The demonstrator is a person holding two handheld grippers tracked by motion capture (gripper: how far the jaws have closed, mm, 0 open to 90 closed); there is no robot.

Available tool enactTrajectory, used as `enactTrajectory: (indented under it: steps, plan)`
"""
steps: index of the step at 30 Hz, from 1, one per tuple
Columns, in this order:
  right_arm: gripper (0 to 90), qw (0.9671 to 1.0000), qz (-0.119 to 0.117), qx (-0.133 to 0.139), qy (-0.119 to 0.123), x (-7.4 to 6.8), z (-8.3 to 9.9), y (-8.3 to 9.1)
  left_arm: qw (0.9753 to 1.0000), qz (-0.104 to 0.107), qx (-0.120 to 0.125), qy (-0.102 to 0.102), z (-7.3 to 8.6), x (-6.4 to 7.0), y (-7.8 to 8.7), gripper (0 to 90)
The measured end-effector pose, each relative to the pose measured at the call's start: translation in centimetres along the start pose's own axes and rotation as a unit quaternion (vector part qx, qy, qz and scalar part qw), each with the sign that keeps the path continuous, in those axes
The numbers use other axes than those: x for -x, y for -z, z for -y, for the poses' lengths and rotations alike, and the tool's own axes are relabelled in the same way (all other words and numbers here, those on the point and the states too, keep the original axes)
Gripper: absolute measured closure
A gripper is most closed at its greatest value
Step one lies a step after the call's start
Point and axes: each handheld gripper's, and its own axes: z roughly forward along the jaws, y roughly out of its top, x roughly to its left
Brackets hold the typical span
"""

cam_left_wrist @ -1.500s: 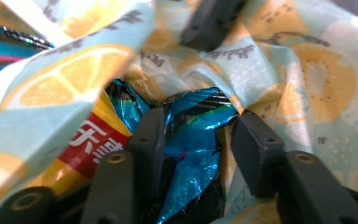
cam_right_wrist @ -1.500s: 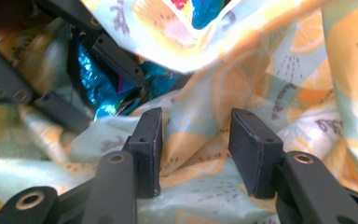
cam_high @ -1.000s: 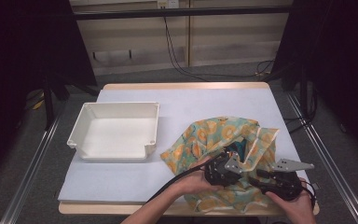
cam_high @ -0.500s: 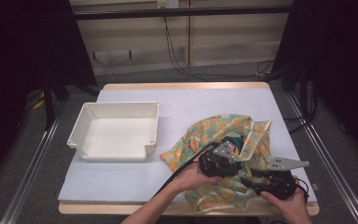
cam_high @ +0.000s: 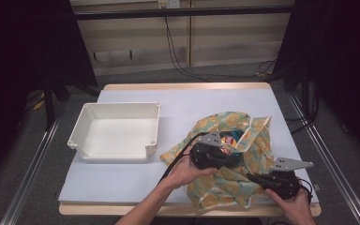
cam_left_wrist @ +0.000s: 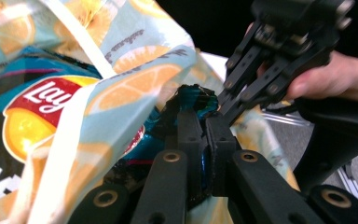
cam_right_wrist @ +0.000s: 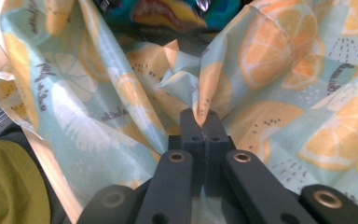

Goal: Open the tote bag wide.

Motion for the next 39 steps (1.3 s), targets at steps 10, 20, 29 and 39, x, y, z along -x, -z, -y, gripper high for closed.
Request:
enactTrajectory:
  steps: [10,20,29,39]
  plan:
    - [90.0,0.9999,-0.007,-0.010,0.005,0.4,-0.1,-0.7,0.9988,0.011,0.046,0.008,-1.5,0.5,2.1,87.5]
    - [90.0,0.9996,-0.002,-0.028,0.005,1.0,0.1,-2.0,0.9953,-0.006,0.096,-0.011,-3.7,1.2,5.3,87.9]
    - [66.7,0.9999,0.000,0.007,0.012,0.6,-0.9,-0.5,0.9943,-0.018,0.104,-0.013,-3.0,0.8,6.2,88.1]
    - [48.3,0.9972,0.003,0.071,0.024,1.0,-5.1,2.4,0.9945,-0.042,0.093,-0.022,-2.6,1.1,7.5,88.1]
